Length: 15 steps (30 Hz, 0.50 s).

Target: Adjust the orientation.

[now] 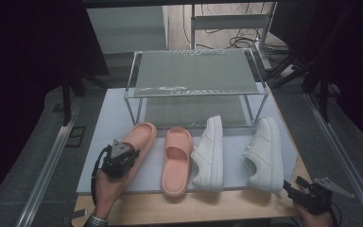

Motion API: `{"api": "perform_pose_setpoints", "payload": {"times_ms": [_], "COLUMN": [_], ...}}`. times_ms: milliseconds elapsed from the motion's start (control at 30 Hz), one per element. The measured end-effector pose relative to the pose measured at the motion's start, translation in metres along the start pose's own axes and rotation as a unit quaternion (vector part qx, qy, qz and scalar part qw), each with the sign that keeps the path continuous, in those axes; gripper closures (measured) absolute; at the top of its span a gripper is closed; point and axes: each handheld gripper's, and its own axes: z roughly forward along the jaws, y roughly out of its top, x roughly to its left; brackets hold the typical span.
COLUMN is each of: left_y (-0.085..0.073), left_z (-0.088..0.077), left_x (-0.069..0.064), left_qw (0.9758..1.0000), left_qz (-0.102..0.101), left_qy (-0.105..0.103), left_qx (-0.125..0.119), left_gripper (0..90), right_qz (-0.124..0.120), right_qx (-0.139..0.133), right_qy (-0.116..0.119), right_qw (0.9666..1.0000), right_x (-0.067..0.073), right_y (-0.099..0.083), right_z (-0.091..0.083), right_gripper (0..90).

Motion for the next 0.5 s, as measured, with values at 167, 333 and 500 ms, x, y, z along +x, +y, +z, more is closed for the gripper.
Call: {"api": "perform_pose_setpoints", "payload": {"times_ms": [167,333,500], "left_y": [0.008,0.019,0.029], "left_z": [0.011,0.024,0.037], "left_x": [-0.003,-0.005,-0.006], "left_qw": [1.0,1.0,0.9999], "left_qz": [-0.004,-0.006,-0.01], "left_qy": [0.0,0.001,0.002], "left_qx": [-0.001,0.0,-0.002], "left_gripper": [85.4,85.4,85.4], "right_qz": [0.0,0.0,-0.001], "right_qx": [0.0,0.0,0.001], "right_qy": [0.0,0.0,0.002], "right_qw": [1.0,1.0,1.0], "right_x": [0.0,0.0,0.0], "right_y": [0.0,0.0,0.0], "right_z": [0.0,0.0,0.0], "right_gripper": [23.5,23.5,23.5]}}
